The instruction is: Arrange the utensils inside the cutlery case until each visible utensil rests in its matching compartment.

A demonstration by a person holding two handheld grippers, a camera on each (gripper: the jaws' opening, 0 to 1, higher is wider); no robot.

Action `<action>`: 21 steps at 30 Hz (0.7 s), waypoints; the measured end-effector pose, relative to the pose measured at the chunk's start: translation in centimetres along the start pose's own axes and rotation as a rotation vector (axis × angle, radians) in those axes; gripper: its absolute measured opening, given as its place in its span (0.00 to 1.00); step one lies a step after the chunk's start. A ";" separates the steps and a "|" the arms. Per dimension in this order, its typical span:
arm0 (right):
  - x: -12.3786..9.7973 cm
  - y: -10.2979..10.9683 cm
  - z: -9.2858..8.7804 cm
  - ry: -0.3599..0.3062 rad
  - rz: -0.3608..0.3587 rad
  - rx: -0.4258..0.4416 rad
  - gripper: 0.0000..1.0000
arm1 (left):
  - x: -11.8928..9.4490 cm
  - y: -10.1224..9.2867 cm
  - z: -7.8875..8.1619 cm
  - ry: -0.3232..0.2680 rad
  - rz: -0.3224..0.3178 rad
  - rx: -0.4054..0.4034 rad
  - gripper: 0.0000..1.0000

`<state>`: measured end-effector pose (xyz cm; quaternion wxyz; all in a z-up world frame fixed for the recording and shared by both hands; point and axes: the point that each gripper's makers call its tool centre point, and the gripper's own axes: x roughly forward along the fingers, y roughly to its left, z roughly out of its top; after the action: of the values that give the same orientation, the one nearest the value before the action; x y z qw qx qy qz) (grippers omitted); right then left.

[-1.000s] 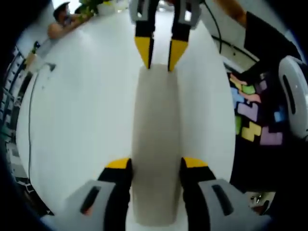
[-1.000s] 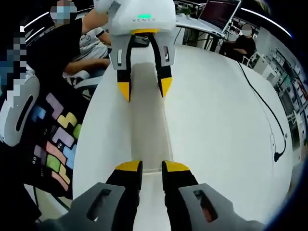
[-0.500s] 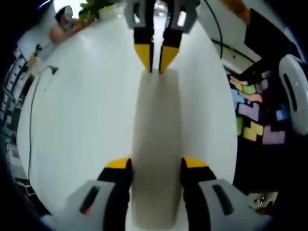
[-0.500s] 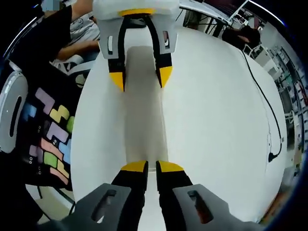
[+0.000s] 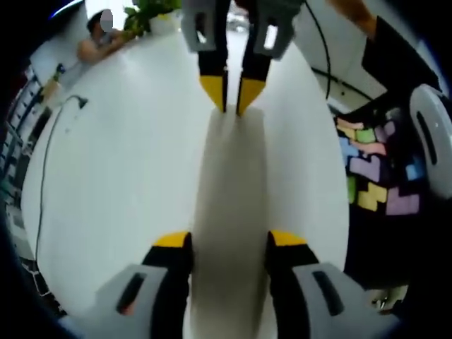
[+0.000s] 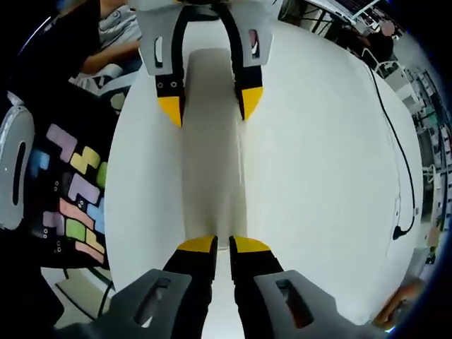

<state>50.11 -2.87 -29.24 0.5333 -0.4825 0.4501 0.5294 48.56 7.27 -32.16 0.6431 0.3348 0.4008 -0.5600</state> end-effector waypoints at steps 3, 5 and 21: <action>0.1 0.2 0.0 0.011 0.002 -0.005 0.07 | 0.0 0.1 0.1 -0.027 -0.006 -0.004 0.45; 0.2 0.3 0.0 0.021 0.004 -0.009 0.07 | 0.1 0.1 0.2 -0.041 -0.006 -0.011 0.45; 0.8 1.2 -0.7 0.033 0.040 -0.008 0.07 | -2.4 0.5 -1.9 -0.016 0.046 -0.031 0.45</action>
<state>49.00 -3.45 -30.14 0.5130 -0.4842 0.4665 0.5336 48.62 10.07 -30.85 0.6641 0.3298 0.3963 -0.5414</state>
